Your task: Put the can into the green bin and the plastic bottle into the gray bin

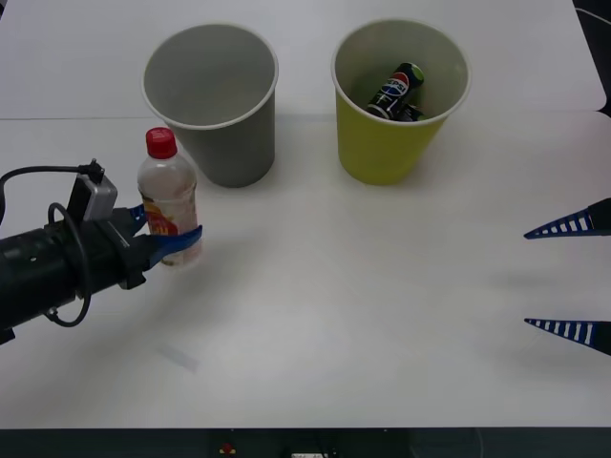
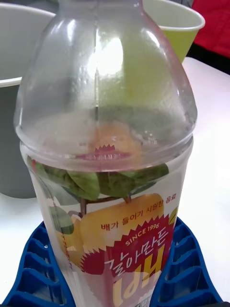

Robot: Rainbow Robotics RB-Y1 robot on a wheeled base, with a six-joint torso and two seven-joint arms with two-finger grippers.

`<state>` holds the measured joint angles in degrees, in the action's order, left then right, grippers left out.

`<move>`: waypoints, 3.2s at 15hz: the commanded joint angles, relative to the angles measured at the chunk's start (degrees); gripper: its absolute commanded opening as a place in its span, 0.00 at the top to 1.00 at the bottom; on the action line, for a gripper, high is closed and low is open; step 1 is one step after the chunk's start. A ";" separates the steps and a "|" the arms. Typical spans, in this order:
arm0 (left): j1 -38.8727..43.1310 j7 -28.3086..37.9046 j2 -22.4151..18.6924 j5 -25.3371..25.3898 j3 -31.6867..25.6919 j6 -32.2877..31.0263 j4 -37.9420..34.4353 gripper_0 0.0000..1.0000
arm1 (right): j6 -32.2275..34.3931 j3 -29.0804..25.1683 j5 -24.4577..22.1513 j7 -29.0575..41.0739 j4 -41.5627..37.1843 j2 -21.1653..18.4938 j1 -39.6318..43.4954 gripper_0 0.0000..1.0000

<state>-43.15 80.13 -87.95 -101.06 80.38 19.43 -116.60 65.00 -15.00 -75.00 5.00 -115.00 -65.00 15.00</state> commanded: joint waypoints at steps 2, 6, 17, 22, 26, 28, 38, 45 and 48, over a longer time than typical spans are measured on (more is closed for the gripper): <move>-0.01 -0.50 -1.17 8.69 -9.01 -14.86 -2.93 1.00 | 0.00 0.00 0.00 0.00 0.00 0.00 0.00 0.00; -0.01 -11.40 -1.17 30.66 -20.44 -33.41 -1.35 1.00 | 0.00 0.00 0.00 0.00 0.00 0.00 0.00 0.00; -0.01 -16.15 12.80 50.79 -55.33 -91.59 35.48 1.00 | 0.00 0.00 0.00 0.00 0.00 0.00 0.00 0.00; -5.81 -6.65 20.89 28.20 -68.34 -105.65 36.97 1.00 | 0.00 0.00 0.00 0.00 0.00 0.00 0.00 0.00; -10.11 -5.51 26.60 15.55 -71.94 -109.43 37.59 1.00 | 0.00 0.00 0.00 0.00 0.00 0.00 0.00 0.00; -12.22 -5.42 29.15 10.62 -72.64 -109.43 37.59 1.00 | 0.00 0.00 0.00 0.00 0.00 0.00 0.00 0.00; -19.87 -1.12 42.68 -7.75 -72.73 -109.43 40.05 1.00 | 0.00 0.00 0.00 0.00 0.00 0.00 0.00 0.00; -22.07 -1.12 47.78 -14.16 -72.73 -109.08 42.95 0.76 | 0.00 0.00 0.00 0.00 0.00 0.00 0.00 0.00; -22.07 -1.20 47.78 -13.72 -72.73 -108.99 42.95 0.00 | 0.00 0.00 0.00 0.00 0.00 0.00 0.00 0.00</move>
<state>-65.22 78.94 -40.16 -114.91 7.64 -89.60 -73.65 65.00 -15.00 -75.00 5.00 -115.00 -65.00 15.00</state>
